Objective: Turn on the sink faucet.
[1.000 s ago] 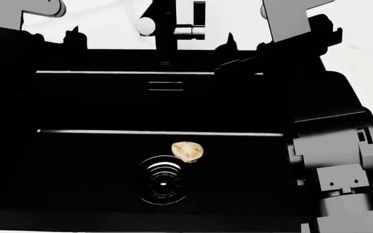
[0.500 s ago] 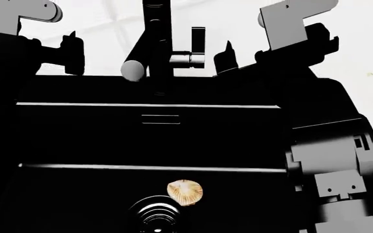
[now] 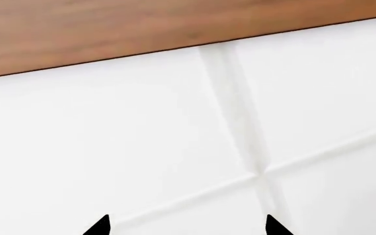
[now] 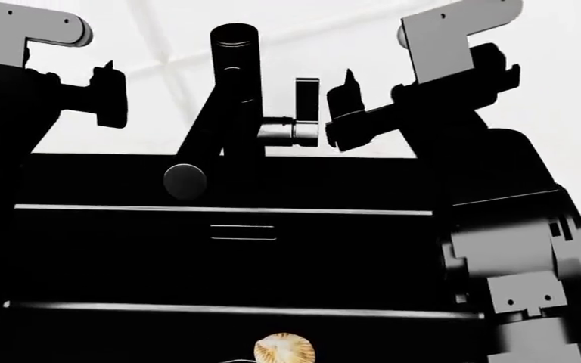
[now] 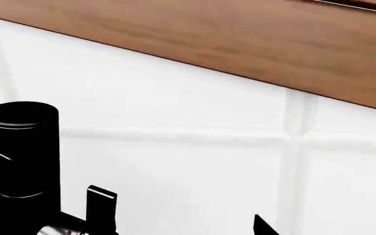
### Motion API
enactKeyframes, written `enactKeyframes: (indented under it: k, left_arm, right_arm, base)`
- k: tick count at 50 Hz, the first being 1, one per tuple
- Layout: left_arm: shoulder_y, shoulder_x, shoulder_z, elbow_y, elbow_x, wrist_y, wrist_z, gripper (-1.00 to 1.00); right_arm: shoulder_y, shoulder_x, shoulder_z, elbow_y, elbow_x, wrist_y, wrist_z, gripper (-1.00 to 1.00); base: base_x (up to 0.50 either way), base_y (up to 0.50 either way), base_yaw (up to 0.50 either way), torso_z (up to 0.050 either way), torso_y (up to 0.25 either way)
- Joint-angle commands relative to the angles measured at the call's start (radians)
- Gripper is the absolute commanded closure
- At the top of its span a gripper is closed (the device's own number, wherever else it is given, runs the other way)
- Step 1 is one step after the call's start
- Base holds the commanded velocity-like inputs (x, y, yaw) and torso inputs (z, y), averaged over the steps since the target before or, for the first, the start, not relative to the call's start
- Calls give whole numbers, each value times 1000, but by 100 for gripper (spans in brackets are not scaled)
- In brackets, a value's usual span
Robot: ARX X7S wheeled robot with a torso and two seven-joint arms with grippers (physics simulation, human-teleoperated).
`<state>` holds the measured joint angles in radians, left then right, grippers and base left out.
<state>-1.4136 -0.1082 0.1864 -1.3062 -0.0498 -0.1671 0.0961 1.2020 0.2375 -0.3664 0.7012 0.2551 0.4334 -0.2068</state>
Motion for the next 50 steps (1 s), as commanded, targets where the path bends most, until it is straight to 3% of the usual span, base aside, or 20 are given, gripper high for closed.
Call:
enactKeyframes:
  k: [1, 7, 16, 26, 44, 50]
  left_arm:
    - [23, -1, -13, 1, -2, 3, 9, -100]
    - [25, -1, -12, 1, 2, -5, 8, -100]
    - [20, -1, -25, 3, -5, 8, 6, -100]
    - [35, -5, -37, 3, -11, 24, 4, -100]
    - [49, -13, -35, 11, -6, 55, 15, -100]
    - [83, -19, -29, 105, -8, 15, 27, -100]
  right_arm:
    - [-26, 0, 63, -138, 99, 105, -8, -100]
    - [-15, -28, 41, -100, 108, 100, -48, -100]
    - [55, -96, -1, 135, 65, -24, -91, -100]
    - [196, -199, -14, 605, 17, -267, -121, -100]
    - [195, -231, 134, 607, -147, -212, -116, -100]
    - [220, -236, 124, 607, -120, -204, -112, -100]
  base:
    - [0, 0, 0, 0, 0]
    - [0, 0, 0, 0, 0]
    - [0, 0, 0, 0, 0]
    - [0, 0, 0, 0, 0]
    - [0, 0, 0, 0, 0]
    - [0, 0, 0, 0, 0]
